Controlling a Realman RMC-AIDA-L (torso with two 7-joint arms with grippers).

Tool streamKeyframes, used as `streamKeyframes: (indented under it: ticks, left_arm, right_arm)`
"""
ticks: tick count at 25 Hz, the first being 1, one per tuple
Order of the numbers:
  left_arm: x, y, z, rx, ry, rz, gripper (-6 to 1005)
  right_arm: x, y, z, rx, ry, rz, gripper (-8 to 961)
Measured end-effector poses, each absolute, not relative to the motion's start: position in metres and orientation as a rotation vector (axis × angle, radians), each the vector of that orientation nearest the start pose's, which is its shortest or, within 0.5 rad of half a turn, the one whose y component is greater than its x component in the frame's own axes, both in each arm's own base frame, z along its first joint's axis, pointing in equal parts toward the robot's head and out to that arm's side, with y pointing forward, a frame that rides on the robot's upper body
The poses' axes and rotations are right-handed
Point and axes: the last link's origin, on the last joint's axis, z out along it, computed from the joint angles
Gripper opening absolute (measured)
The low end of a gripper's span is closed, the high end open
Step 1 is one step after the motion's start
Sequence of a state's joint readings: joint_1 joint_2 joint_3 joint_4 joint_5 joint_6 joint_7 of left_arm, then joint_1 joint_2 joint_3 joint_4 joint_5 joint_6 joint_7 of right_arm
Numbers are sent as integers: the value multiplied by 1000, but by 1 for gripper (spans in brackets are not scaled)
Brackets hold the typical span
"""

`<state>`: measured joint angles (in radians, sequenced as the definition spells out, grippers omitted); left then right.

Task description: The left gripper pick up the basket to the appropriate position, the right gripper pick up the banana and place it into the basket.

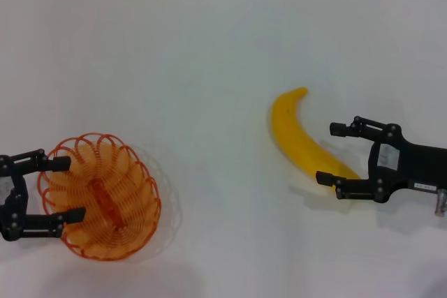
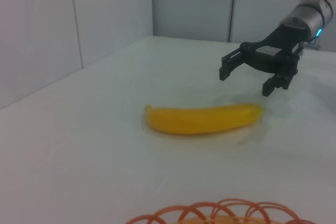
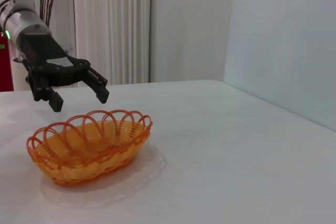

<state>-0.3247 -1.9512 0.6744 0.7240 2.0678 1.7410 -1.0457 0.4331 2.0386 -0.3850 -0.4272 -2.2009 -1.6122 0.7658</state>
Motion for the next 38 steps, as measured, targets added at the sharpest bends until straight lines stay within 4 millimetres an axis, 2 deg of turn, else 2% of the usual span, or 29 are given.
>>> streamKeyframes:
  ticks: [16, 18, 21, 24, 28, 31, 33, 38]
  left_arm:
    - [-330, 264, 59, -2797, -272, -482, 889]
    - [-325, 269, 63, -2795, -279, -496, 888]
    - [-309, 291, 80, -2794, -365, -467, 888]
    - [-286, 321, 105, -2821, -497, -286, 888]
    - [-250, 361, 121, -2882, -508, 109, 887]
    - [-230, 378, 118, -2904, -438, 343, 887]
    - [-223, 382, 112, -2913, -366, 442, 886]
    - [-219, 382, 91, -2936, -228, 525, 886]
  right_arm:
    - [326, 272, -8, -2659, 247, 624, 881]
    - [326, 272, -8, -2659, 249, 625, 881]
    - [326, 273, -7, -2660, 248, 626, 881]
    - [325, 274, -6, -2661, 244, 626, 881]
    - [321, 278, -7, -2667, 228, 634, 881]
    - [317, 281, -8, -2681, 211, 632, 881]
    - [315, 284, -9, -2692, 201, 630, 881]
    - [306, 291, -11, -2719, 191, 640, 881]
